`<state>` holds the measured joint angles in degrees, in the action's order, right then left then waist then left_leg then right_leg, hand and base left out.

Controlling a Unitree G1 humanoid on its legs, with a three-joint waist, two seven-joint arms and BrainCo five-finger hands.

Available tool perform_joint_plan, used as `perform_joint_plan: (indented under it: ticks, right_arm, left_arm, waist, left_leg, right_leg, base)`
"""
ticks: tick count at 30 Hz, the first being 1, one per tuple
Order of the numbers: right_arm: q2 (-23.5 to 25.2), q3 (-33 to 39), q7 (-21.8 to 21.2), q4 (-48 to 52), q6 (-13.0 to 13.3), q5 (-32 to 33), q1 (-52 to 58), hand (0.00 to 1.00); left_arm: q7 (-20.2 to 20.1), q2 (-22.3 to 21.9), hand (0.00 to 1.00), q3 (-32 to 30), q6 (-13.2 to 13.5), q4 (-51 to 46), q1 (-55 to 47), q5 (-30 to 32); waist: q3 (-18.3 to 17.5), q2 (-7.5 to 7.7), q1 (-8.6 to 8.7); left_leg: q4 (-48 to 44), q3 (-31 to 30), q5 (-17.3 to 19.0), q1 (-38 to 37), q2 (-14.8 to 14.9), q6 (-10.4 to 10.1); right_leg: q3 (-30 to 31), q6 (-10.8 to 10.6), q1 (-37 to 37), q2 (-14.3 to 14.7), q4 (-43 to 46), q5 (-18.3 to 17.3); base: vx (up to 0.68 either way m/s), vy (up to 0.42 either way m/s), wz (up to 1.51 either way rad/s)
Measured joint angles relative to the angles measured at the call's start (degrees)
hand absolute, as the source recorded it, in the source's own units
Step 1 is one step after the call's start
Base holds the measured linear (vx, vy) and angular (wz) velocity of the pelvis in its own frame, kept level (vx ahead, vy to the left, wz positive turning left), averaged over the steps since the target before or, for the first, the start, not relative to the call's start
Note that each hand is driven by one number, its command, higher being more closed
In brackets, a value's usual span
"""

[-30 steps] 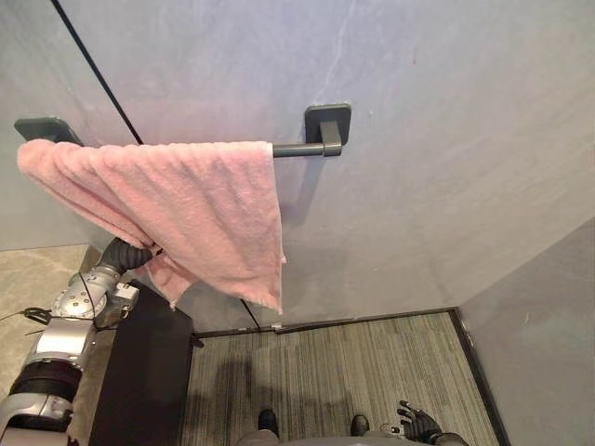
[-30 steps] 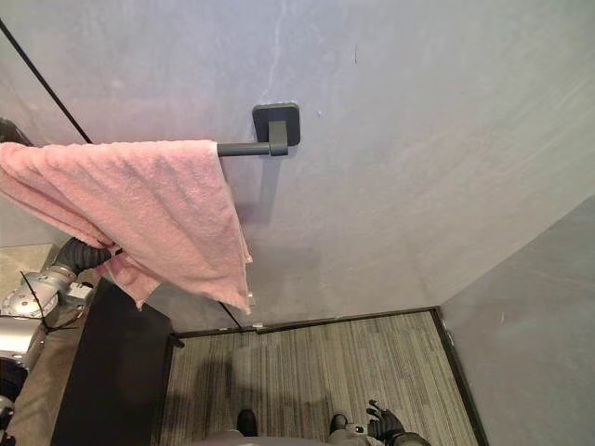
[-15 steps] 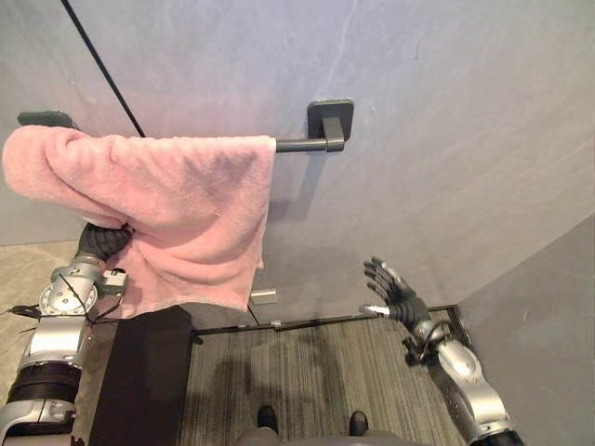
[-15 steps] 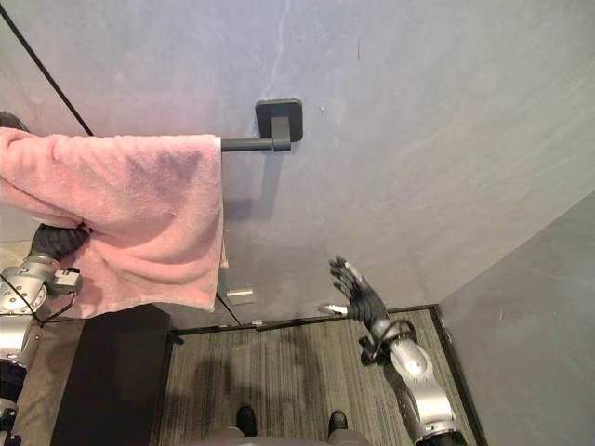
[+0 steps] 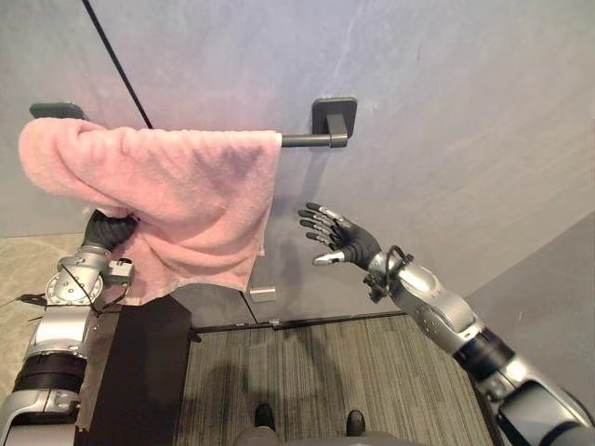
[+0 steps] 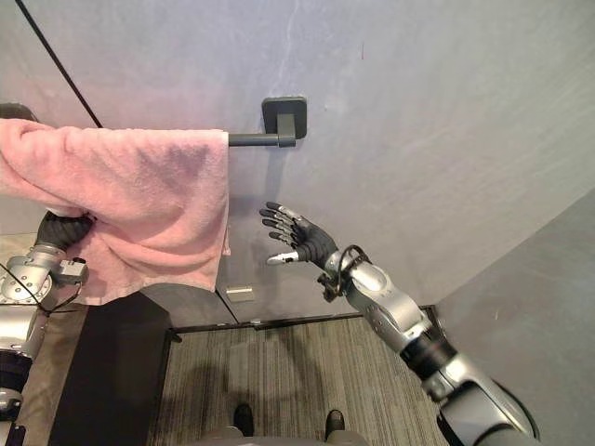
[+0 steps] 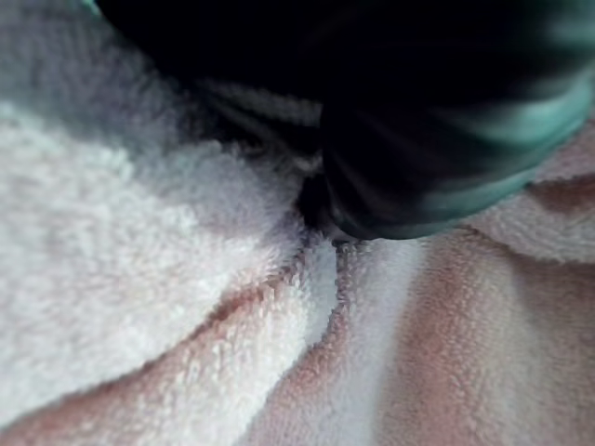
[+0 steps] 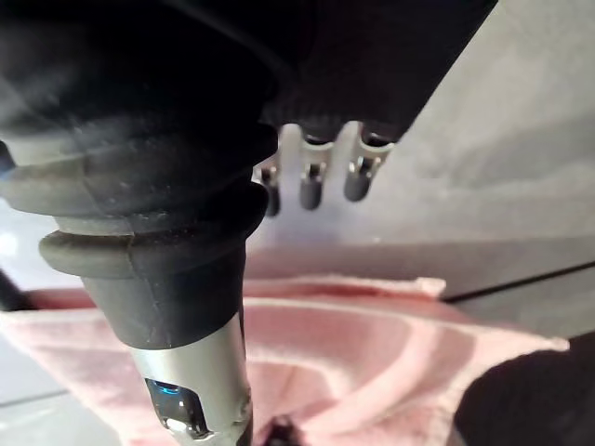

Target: Organize washtable

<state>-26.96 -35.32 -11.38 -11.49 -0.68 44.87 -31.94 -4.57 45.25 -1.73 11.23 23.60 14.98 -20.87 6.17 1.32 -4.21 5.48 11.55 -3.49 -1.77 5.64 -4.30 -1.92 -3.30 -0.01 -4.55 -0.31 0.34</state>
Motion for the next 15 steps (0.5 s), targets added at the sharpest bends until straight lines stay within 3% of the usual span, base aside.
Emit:
perform_joint_plan:
  ticks: [7, 15]
  right_arm:
    - [10.54, -0.90, 4.58, -15.14, -0.30, 0.04, -11.90, 0.00]
    - [21.97, -0.88, 7.47, -21.99, 0.33, -1.66, -17.80, 0.00]
  left_arm:
    - [1.22, -3.46, 1.00, 1.39, -0.18, 0.04, 1.86, -2.15]
    - [1.77, -4.61, 1.00, 1.63, -0.17, -1.24, 2.55, -2.73]
  waist:
    - [0.00, -0.19, -1.57]
    - [0.22, -1.13, -3.02]
  left_leg:
    - [-0.01, -2.02, -1.09, 1.37, 0.41, -0.25]
    - [-0.01, -3.35, -1.61, 2.05, 0.42, -0.30]
  right_leg:
    - [-1.80, 0.38, -0.32, 0.40, -0.15, 0.31]
    - [-3.01, 0.46, -0.31, 0.42, -0.17, 0.36]
  base:
    - [-0.03, -0.017, 0.13]
    - [-0.02, -0.004, 0.09]
